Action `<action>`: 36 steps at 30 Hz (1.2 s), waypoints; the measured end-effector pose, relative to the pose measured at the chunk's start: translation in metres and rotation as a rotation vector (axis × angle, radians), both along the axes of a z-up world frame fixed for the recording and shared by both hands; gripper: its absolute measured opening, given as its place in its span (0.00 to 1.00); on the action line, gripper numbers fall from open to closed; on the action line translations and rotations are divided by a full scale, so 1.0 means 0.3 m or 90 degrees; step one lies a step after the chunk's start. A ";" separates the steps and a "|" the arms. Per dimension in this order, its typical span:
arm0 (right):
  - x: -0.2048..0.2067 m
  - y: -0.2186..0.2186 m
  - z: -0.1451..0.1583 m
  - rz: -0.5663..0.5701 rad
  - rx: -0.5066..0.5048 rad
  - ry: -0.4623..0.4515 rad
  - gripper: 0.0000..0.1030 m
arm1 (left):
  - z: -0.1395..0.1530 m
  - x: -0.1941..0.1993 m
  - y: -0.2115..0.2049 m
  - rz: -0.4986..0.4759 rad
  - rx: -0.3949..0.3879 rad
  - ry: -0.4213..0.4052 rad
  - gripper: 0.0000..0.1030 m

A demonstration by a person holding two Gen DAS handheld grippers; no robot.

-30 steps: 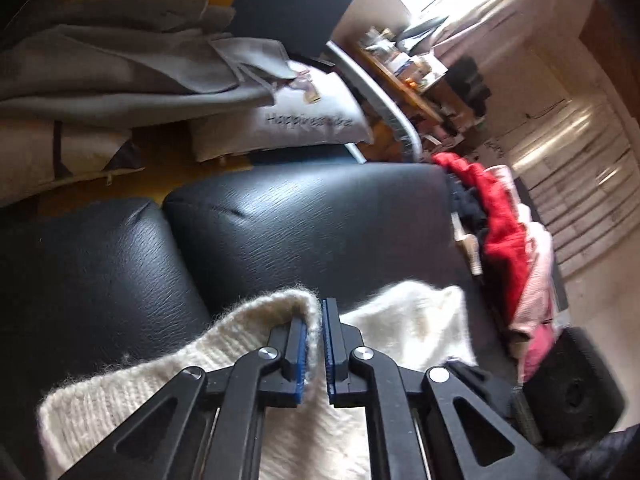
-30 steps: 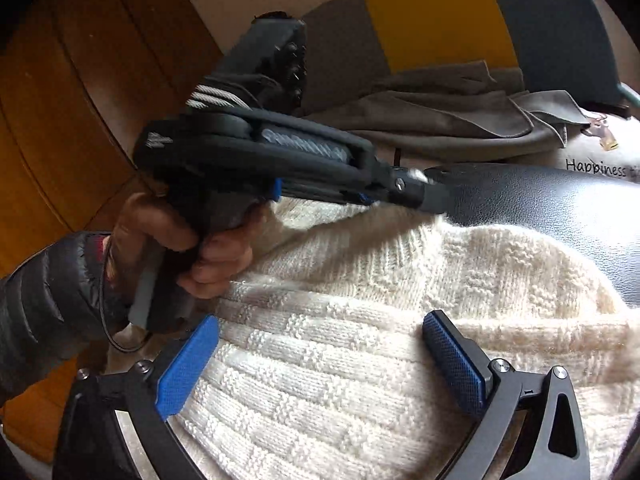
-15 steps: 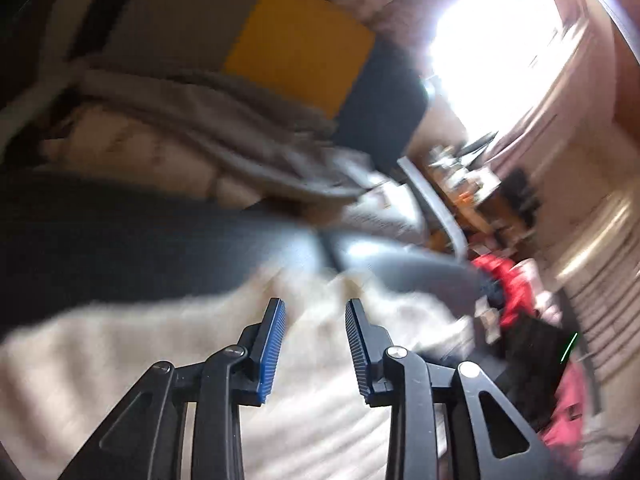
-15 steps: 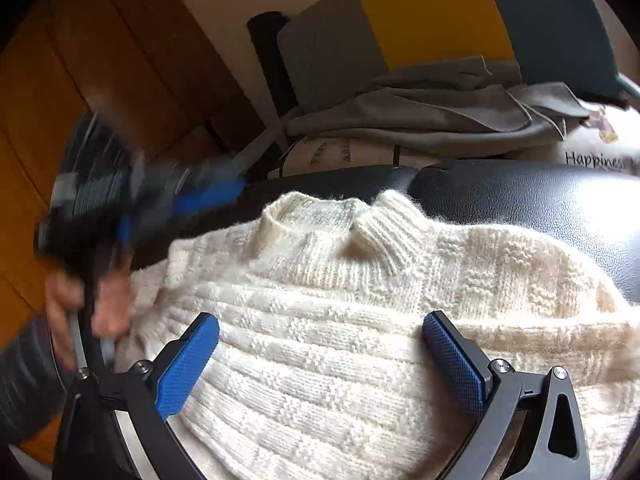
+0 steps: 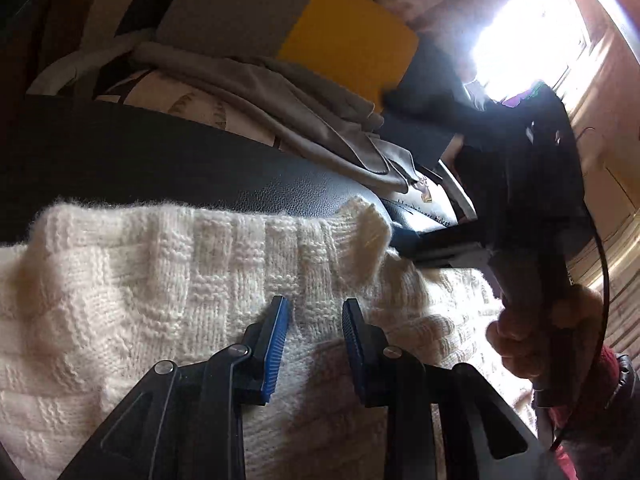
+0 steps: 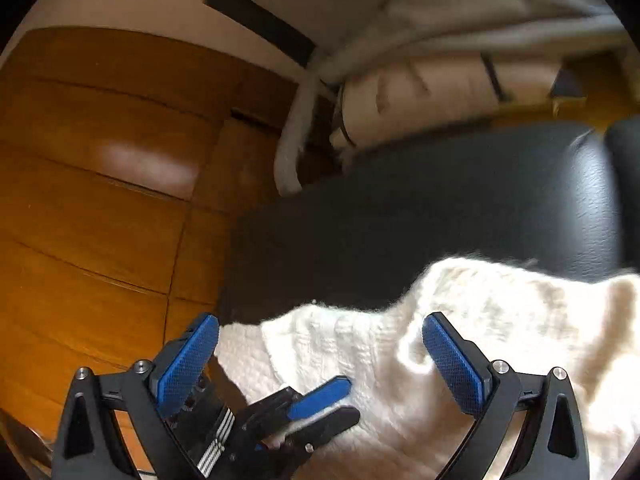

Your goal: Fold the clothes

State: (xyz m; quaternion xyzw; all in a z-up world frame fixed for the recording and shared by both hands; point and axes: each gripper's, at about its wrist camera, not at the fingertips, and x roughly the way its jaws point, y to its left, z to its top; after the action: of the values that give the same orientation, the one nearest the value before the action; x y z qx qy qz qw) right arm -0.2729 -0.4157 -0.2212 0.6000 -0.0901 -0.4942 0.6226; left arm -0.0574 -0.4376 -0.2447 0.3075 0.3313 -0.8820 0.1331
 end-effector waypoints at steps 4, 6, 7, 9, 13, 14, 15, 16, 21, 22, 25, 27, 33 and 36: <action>-0.003 -0.069 0.019 -0.010 -0.079 -0.041 1.00 | 0.004 -0.011 0.019 0.004 -0.017 -0.009 0.26; -0.027 -0.102 -0.020 -0.034 -0.048 -0.032 1.00 | 0.003 -0.009 0.018 0.007 -0.015 -0.008 0.25; -0.032 -0.111 -0.025 -0.037 -0.044 -0.024 0.99 | 0.002 -0.006 0.015 0.009 -0.012 -0.006 0.25; -0.022 -0.108 0.003 -0.031 -0.030 0.007 1.00 | 0.000 0.002 0.009 0.011 -0.005 -0.004 0.22; 0.012 -0.026 0.092 -0.039 -0.011 0.105 1.00 | 0.000 0.004 0.001 0.011 -0.002 -0.004 0.19; 0.031 0.015 0.116 -0.043 -0.005 0.136 1.00 | 0.000 0.005 -0.001 0.011 -0.001 -0.003 0.19; 0.054 0.059 0.132 -0.045 -0.001 0.169 1.00 | 0.001 0.006 -0.003 0.011 0.001 -0.003 0.19; 0.079 0.104 0.149 -0.048 0.004 0.202 1.00 | 0.002 0.010 -0.007 0.012 0.006 -0.001 0.20; 0.254 0.349 0.130 -0.033 0.065 0.406 1.00 | 0.073 0.152 0.005 0.037 0.061 0.033 0.32; 0.299 0.382 0.108 -0.033 0.091 0.453 1.00 | 0.087 0.220 0.001 0.053 0.077 0.051 0.32; 0.372 0.451 0.031 -0.047 0.174 0.549 1.00 | 0.105 0.484 -0.048 0.137 0.130 0.090 0.34; 0.408 0.478 0.005 -0.072 0.174 0.594 1.00 | 0.099 0.681 -0.114 0.220 0.147 0.083 0.36; 0.407 0.487 -0.015 -0.112 0.170 0.607 1.00 | 0.047 1.267 -0.365 0.486 0.195 0.031 0.36; 0.404 0.470 -0.023 -0.116 0.168 0.613 1.00 | 0.020 1.446 -0.479 0.570 0.238 0.044 0.37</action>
State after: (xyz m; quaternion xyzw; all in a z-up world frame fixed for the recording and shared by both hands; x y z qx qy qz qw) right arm -0.1517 -0.2748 -0.2281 0.3675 0.2180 -0.7743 0.4668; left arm 0.3765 -0.5812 -0.2388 0.1240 0.5878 -0.6733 0.4311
